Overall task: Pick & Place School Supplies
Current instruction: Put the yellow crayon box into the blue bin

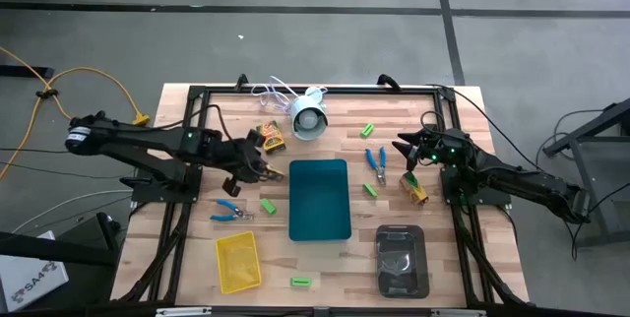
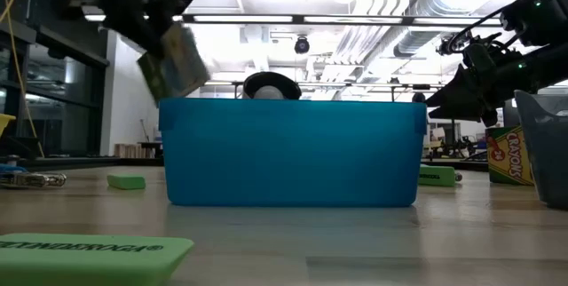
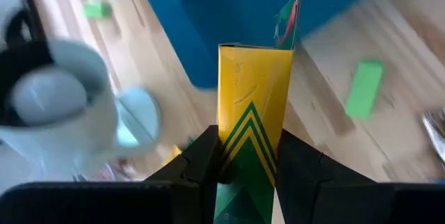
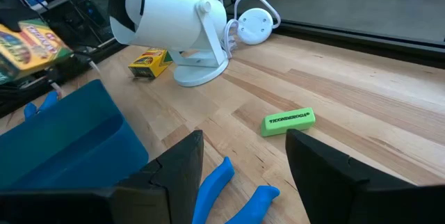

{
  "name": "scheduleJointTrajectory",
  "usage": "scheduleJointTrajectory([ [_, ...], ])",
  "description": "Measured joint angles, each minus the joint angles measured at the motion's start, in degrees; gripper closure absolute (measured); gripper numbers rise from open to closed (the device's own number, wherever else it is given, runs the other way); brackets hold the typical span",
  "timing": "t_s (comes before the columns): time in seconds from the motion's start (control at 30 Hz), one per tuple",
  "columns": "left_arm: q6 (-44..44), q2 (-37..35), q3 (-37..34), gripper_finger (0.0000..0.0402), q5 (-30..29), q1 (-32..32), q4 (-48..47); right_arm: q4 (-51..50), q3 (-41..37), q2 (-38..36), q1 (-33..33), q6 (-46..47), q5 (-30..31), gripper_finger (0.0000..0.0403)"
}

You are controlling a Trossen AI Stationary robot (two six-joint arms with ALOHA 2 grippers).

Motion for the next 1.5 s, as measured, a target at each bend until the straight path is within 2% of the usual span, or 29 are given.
scheduleJointTrajectory([
  [0.17,3.8,3.1,0.0,0.0301,-1.4,-2.9,6.1,0.0,0.0,0.0,0.0,0.0,0.0,0.0206],
  [0.3,9.9,5.3,0.0,0.0301,-4.7,-5.4,11.4,0.0,0.0,0.0,0.0,0.0,0.0,0.0206],
  [0.53,18.6,9.7,0.0,0.0301,-6.0,-8.0,19.7,0.0,0.0,0.0,0.0,0.0,0.0,0.0206],
  [0.7,24.7,13.1,0.0,0.0301,-6.0,-8.7,24.7,0.0,0.0,0.0,0.0,0.0,0.0,0.0206],
  [1.23,36.3,24.9,0.0,0.0301,-5.6,-10.1,40.9,0.0,0.0,0.0,0.0,0.0,0.0,0.0206],
  [1.5,41.3,27.5,0.0,0.0301,-3.2,-9.3,45.1,0.0,0.0,0.0,0.0,0.0,0.0,0.0206],
])
